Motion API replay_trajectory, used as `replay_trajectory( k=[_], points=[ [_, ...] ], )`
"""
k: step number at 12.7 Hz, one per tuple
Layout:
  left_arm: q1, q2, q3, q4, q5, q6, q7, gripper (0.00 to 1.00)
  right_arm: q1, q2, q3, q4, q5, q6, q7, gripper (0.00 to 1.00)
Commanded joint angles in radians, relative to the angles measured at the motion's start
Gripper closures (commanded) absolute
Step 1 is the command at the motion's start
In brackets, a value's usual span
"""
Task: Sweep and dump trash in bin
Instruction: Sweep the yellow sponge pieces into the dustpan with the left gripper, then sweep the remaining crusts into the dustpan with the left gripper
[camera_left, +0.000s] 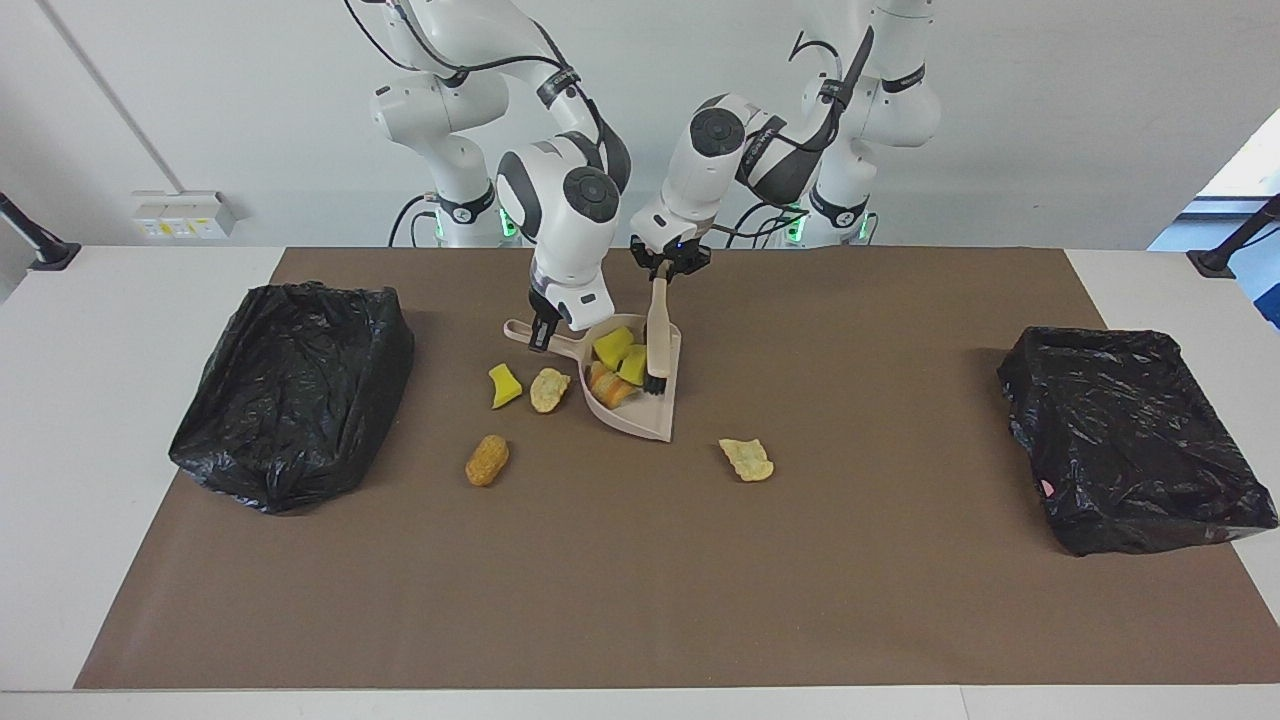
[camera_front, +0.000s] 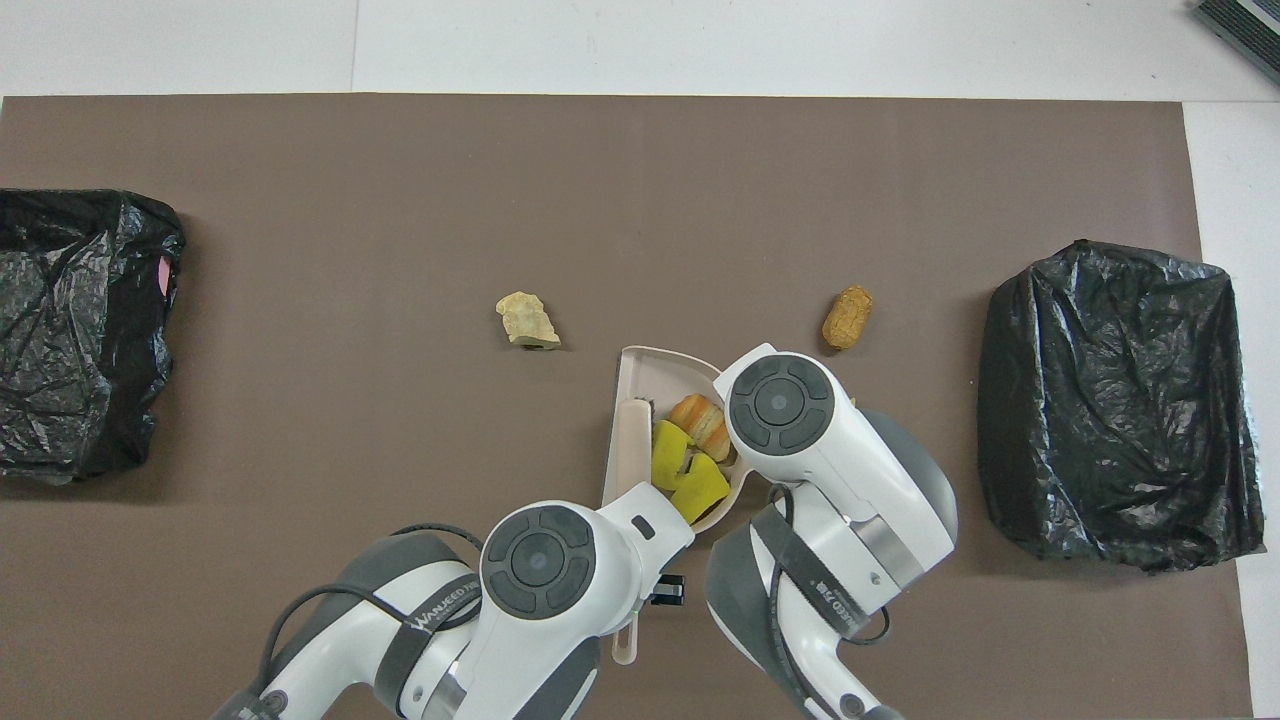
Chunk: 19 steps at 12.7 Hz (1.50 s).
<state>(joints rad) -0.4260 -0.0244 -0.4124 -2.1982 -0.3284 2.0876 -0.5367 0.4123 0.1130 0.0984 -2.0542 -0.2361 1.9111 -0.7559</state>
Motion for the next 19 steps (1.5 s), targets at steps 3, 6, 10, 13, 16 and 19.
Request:
replay_trajectory(
  k=[3,6,10,13,16,19],
  points=[
    [0.13,0.021,0.009,0.127,0.146,-0.241,0.073,1.0,-0.012,-0.012,0.009,0.003,-0.005,-0.02,0.029,1.0],
    [0.183,0.041,0.012,0.133,0.175,-0.221,0.147,1.0,-0.013,0.016,0.009,0.054,0.043,-0.018,0.039,1.0],
    [0.305,0.132,0.05,0.234,0.313,-0.212,0.413,1.0,0.0,0.066,0.009,0.159,0.107,-0.032,0.065,1.0],
    [0.303,0.217,0.148,0.314,0.388,-0.157,0.619,1.0,-0.004,0.097,0.009,0.204,0.107,-0.046,0.064,1.0],
    [0.306,0.273,0.15,0.334,0.425,-0.129,0.646,1.0,0.003,0.114,0.009,0.193,0.095,-0.096,0.058,1.0],
    [0.302,0.276,0.149,0.316,0.422,-0.124,0.679,1.0,0.014,0.12,0.009,0.2,0.09,-0.127,0.07,1.0]
  ],
)
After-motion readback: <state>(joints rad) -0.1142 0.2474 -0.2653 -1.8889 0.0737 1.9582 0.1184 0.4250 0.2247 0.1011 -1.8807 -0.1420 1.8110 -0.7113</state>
